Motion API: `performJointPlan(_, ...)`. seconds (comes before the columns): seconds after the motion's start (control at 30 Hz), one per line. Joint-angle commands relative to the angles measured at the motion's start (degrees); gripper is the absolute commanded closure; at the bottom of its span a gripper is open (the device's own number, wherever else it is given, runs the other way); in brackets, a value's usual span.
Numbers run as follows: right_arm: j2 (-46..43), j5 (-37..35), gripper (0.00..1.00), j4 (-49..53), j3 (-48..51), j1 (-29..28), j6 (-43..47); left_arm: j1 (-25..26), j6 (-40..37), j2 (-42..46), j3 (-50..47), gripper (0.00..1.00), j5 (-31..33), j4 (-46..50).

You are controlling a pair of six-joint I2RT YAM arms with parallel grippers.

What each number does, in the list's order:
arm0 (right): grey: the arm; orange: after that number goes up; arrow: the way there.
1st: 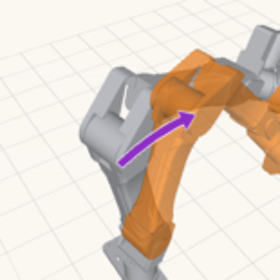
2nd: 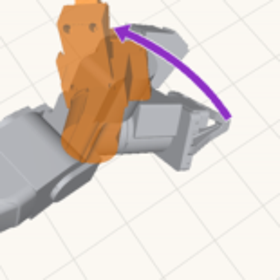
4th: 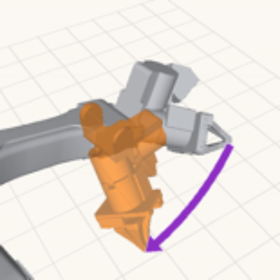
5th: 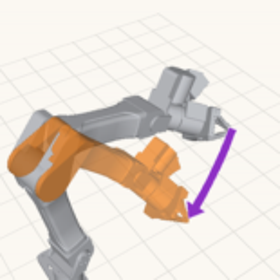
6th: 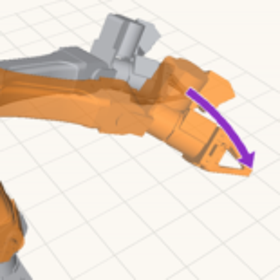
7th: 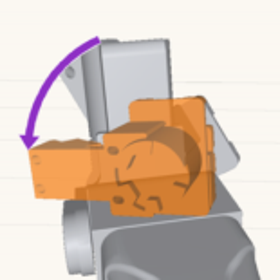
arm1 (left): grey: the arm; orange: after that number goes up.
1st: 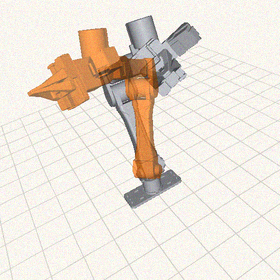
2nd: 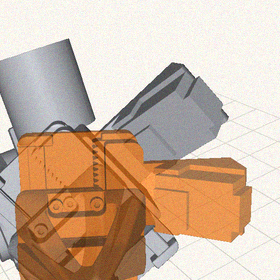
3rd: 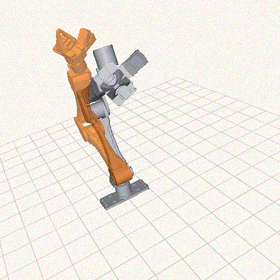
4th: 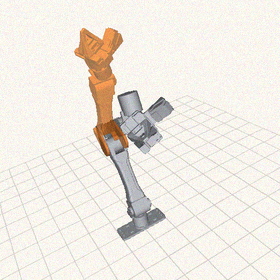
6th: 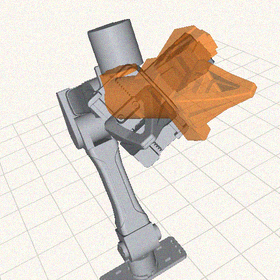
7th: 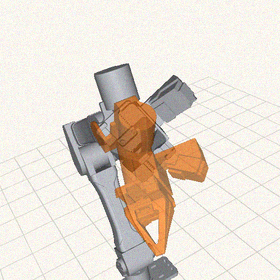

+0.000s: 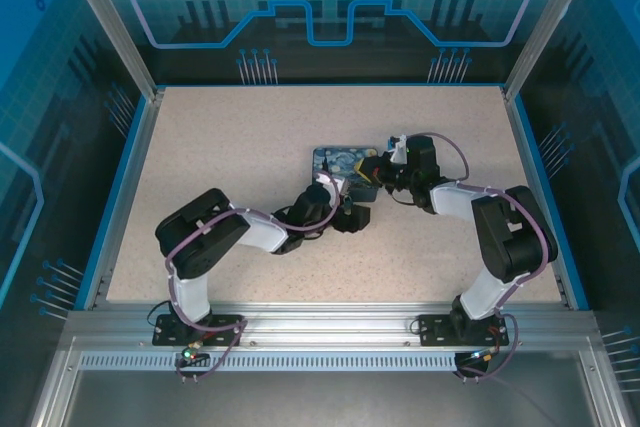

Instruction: Unlock the padlock with the key

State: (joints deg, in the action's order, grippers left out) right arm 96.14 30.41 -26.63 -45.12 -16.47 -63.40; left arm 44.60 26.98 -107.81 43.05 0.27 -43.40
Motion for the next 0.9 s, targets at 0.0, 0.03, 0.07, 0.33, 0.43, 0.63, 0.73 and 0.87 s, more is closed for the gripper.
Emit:
performJointPlan(0.0,0.53,-0.09,1.0,-0.97,-1.02,-0.16,-0.16,-1.59,6.02,-2.49,0.7,0.06,-4.01,-6.08)
performJointPlan(0.03,0.54,-0.04,1.0,-1.05,-1.02,-0.19,-0.15,-1.8,6.94,-2.98,0.53,0.06,-4.09,-7.1)
performJointPlan(0.07,0.52,-0.09,1.0,-1.0,-0.93,-0.18,-0.15,-1.96,7.57,-3.47,0.36,0.06,-4.23,-7.85)
performJointPlan(0.33,0.45,0.0,1.0,-1.02,-0.76,-0.14,-0.15,-1.81,6.68,-5.04,1.73,0.07,-1.95,-3.91)
performJointPlan(0.43,0.41,0.0,1.0,-1.08,-0.68,-0.09,-0.15,-1.53,5.01,-5.31,2.01,0.11,0.15,-3.14)
performJointPlan(0.63,0.72,0.0,1.0,-1.31,-0.68,-0.15,-0.24,0.61,0.61,-5.08,1.89,0.2,5.39,-5.3)
performJointPlan(0.73,0.98,0.0,1.0,-1.23,-0.67,-0.01,-0.24,2.94,-3.16,-4.39,2.14,0.23,11.46,-5.33)
performJointPlan(0.87,1.36,0.0,1.0,-1.51,-0.7,0.18,-0.43,3.78,-4.22,-5.59,3.12,0.26,14.82,-7.12)
